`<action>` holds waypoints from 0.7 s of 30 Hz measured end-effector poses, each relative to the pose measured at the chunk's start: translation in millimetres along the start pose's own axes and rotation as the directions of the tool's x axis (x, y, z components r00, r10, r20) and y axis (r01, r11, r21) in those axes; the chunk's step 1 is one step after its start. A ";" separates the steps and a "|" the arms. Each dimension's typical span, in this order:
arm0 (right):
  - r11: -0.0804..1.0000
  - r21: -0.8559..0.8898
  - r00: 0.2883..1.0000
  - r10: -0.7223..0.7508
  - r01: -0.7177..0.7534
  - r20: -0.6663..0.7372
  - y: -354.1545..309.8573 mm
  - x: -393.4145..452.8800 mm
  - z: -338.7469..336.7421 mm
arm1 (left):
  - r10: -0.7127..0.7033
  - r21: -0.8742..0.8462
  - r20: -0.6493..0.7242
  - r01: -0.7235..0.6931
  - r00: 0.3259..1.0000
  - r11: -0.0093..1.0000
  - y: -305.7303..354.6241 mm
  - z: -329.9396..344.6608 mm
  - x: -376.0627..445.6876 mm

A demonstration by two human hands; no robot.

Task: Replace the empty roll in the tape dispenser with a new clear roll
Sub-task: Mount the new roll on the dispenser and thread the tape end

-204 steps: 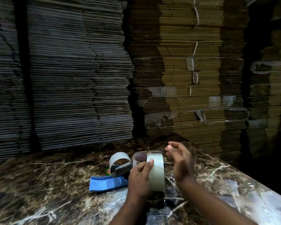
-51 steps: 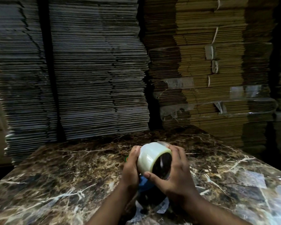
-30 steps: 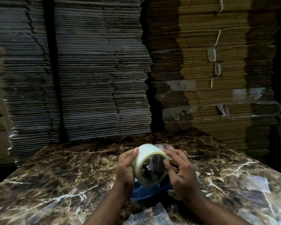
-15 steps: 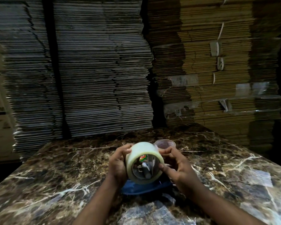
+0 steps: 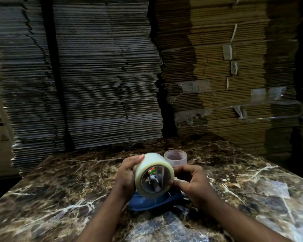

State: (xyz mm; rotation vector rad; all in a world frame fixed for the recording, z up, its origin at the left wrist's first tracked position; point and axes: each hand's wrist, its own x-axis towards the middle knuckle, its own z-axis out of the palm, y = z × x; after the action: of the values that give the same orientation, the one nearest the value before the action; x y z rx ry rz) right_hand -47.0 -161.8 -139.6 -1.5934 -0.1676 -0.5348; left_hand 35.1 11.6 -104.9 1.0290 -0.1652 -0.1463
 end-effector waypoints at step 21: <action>0.979 -0.143 0.987 0.154 -0.145 0.049 -7.2 3.9 -5.7 | -0.093 0.056 0.216 0.083 0.972 0.995 10.1 -3.8 2.5</action>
State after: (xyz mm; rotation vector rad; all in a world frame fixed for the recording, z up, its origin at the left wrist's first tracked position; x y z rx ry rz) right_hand -47.9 -167.3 -131.4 -1.7431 -0.0550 -0.3891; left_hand 38.8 19.4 -98.0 1.0659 -0.3239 -0.3379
